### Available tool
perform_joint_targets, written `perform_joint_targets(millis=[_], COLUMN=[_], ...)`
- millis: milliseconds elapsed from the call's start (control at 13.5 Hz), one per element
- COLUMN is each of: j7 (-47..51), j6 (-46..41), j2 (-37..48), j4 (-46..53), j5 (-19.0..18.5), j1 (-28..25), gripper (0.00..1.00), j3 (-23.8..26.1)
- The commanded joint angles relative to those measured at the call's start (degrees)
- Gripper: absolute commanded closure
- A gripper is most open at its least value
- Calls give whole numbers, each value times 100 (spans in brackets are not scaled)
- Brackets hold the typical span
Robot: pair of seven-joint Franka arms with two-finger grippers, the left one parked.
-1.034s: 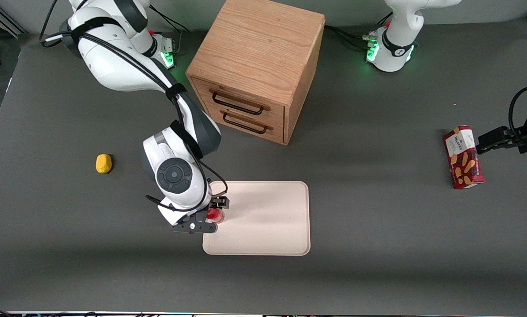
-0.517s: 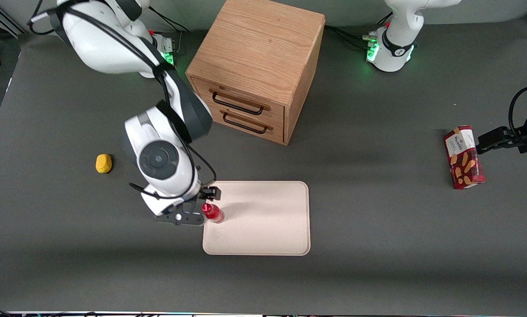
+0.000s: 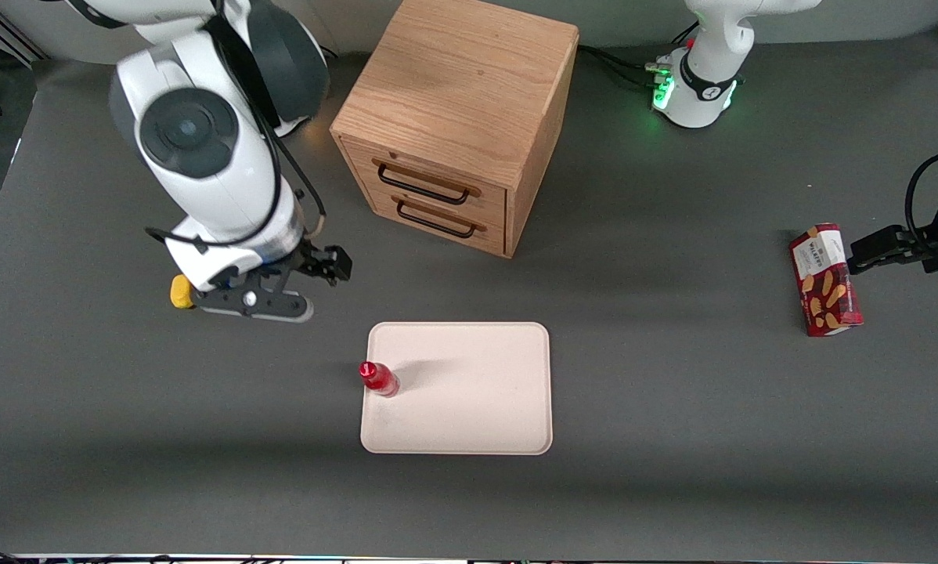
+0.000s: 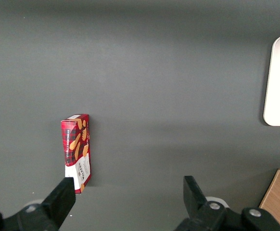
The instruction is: Place coke bottle on tray
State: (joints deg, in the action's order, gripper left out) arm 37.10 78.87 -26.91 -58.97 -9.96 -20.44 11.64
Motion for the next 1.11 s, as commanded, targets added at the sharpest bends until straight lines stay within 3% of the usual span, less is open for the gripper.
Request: perform_joint_targets(millis=[0,222,813,1034], j7=[87,-184,-2828,-3532], j6=[-205,-407,-338,-75], j2=[493,853,2154,2611], j4=[-105,-202,-1598,-2195], j5=[363,372,521,678], j1=[49,224,1954,2027], gripper=[0,0,0,0], j3=[-57,-48,-65,-643])
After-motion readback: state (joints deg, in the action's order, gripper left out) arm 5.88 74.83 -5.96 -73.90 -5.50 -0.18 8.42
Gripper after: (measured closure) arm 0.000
